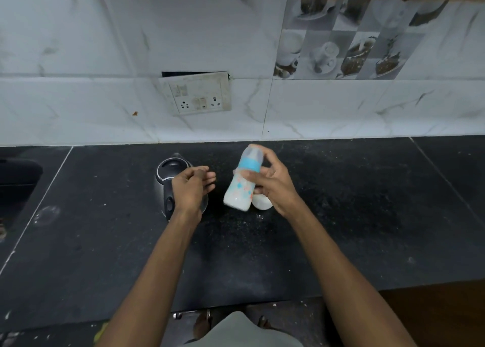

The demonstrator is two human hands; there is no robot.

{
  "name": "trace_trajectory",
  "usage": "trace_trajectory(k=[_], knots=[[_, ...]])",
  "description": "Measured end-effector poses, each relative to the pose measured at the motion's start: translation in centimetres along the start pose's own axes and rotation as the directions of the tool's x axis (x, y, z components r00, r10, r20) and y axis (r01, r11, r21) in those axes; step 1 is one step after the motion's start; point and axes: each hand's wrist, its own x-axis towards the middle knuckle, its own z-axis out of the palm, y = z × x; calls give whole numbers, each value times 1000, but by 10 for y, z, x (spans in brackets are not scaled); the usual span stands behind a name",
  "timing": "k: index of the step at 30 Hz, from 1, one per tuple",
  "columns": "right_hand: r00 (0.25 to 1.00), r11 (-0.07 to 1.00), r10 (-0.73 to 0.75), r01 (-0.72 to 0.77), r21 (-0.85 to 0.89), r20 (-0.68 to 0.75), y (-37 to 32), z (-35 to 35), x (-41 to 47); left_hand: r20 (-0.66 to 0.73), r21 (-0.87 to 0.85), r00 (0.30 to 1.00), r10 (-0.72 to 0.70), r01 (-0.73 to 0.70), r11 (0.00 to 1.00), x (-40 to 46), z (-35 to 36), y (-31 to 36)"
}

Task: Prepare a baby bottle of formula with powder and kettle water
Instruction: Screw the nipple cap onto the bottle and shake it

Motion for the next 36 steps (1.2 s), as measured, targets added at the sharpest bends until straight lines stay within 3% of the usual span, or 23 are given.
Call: trace_trajectory(k=[3,5,7,10,14,17,20,23,27,30,34,36], knots=[[995,987,-18,34,157,-103,-1,-6,-1,-14,-17,1000,-6,6,1000,2,-3,-3],[1000,999,8,-8,38,-4,-1,-3,-3,-14,-14,1000,-12,12,1000,1,-5,-4],[1000,1000,7,-7,-5,-1,1,-1,-2,-11,-20,1000,-23,23,1000,2,-5,-5],[994,983,16,5,183,-112,0,1,3,0,-12,1000,-18,18,1000,0,-2,-6],[997,999,16,-12,52,-71,0,7,5,4,-14,999,-31,32,999,-2,-4,-5],[989,990,13,8,138,-147,1,5,6,-8,-29,999,-32,32,999,1,-5,-7],[998,999,49,-50,-17,-33,2,10,3,-9,-18,1000,-30,30,999,0,-6,-5],[992,993,43,-29,116,-119,6,11,0,-2,-30,999,-32,32,999,0,-4,-5],[998,998,60,-60,10,-29,9,16,-4,9,-24,999,-37,37,999,0,-4,-7],[985,943,68,-13,334,-155,8,10,-2,1,-28,999,-39,40,999,0,-4,-6],[982,827,172,-104,553,-72,14,9,0,-1,-13,1000,-27,27,1000,3,-6,-5],[965,695,250,-126,708,-74,17,11,2,-2,-12,1000,-21,21,1000,5,-4,-5]])
